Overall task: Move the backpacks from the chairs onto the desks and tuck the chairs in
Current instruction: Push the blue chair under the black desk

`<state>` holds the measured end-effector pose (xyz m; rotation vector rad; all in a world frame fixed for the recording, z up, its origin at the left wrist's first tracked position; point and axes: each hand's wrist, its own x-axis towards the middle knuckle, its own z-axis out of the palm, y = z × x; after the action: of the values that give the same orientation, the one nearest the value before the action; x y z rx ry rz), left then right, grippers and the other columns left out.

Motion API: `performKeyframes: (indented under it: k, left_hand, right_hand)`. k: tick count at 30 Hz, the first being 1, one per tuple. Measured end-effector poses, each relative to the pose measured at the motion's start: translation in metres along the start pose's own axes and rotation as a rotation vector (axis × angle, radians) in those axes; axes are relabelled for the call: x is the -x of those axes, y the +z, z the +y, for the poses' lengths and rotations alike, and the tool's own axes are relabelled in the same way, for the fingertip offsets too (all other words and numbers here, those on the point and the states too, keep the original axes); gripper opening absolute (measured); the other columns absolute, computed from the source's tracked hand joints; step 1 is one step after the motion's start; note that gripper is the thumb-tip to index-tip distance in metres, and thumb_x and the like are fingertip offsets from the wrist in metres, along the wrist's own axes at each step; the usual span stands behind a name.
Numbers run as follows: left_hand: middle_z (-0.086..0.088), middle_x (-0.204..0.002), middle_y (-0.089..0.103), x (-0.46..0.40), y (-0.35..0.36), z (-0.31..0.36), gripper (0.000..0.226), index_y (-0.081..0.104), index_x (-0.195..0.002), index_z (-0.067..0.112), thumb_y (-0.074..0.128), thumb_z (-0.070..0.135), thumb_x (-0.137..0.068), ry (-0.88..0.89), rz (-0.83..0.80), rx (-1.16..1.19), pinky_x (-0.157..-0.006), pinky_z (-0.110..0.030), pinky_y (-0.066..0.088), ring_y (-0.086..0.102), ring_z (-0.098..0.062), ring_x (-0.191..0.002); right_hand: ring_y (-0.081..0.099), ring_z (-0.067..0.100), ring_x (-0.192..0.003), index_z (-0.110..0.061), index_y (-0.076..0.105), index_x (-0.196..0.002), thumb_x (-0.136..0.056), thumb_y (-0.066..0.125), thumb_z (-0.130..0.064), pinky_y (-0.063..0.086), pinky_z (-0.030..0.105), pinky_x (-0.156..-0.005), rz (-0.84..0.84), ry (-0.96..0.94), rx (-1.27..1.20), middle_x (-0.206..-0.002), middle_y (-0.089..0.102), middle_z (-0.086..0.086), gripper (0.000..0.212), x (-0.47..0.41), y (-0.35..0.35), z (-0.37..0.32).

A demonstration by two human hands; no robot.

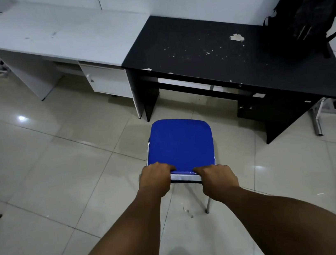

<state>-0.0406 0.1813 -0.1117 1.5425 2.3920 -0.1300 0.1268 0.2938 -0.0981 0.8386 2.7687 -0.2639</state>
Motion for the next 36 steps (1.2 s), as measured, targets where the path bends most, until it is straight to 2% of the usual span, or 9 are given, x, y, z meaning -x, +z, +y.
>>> performKeyframes:
  k: [7,13,24,36]
  left_hand:
    - [0.003,-0.105,0.068,-0.042,-0.015,-0.012,0.036,0.060,-0.123,0.032,0.067,0.027,-0.089,0.033,-0.032,0.057,-0.085,-0.034,0.056,0.065,-0.020,-0.095]
    - [0.000,-0.105,0.067,-0.079,-0.027,-0.027,0.038,0.059,-0.126,0.032,0.065,0.025,-0.090,0.079,-0.060,0.054,-0.084,-0.036,0.056,0.064,-0.022,-0.095]
    - [-0.001,-0.107,0.067,-0.133,-0.040,-0.047,0.039,0.056,-0.130,0.031,0.061,0.022,-0.092,0.151,-0.097,0.011,-0.080,-0.035,0.052,0.063,-0.023,-0.096]
    - [-0.001,-0.102,0.066,-0.176,-0.054,-0.055,0.038,0.056,-0.128,0.032,0.059,0.022,-0.092,0.166,-0.076,-0.003,-0.077,-0.034,0.052,0.062,-0.022,-0.092]
  right_hand:
    - [0.064,0.017,-0.081,-0.036,0.053,-0.127,-0.088,0.063,-0.026,0.055,0.031,-0.072,-0.026,0.034,-0.005,-0.097,0.069,-0.007,0.041,-0.043,-0.008,0.012]
    - [0.062,0.016,-0.078,-0.036,0.052,-0.128,-0.091,0.060,-0.025,0.053,0.029,-0.069,-0.037,0.071,0.006,-0.096,0.069,-0.007,0.040,-0.077,-0.020,0.014]
    - [0.068,0.019,-0.091,-0.034,0.050,-0.137,-0.091,0.062,-0.022,0.055,0.032,-0.078,-0.010,0.092,0.042,-0.112,0.070,-0.005,0.048,-0.119,-0.036,0.018]
    - [0.067,0.018,-0.086,-0.036,0.049,-0.134,-0.090,0.063,-0.026,0.057,0.032,-0.076,-0.040,0.114,0.025,-0.108,0.070,-0.005,0.047,-0.160,-0.050,0.032]
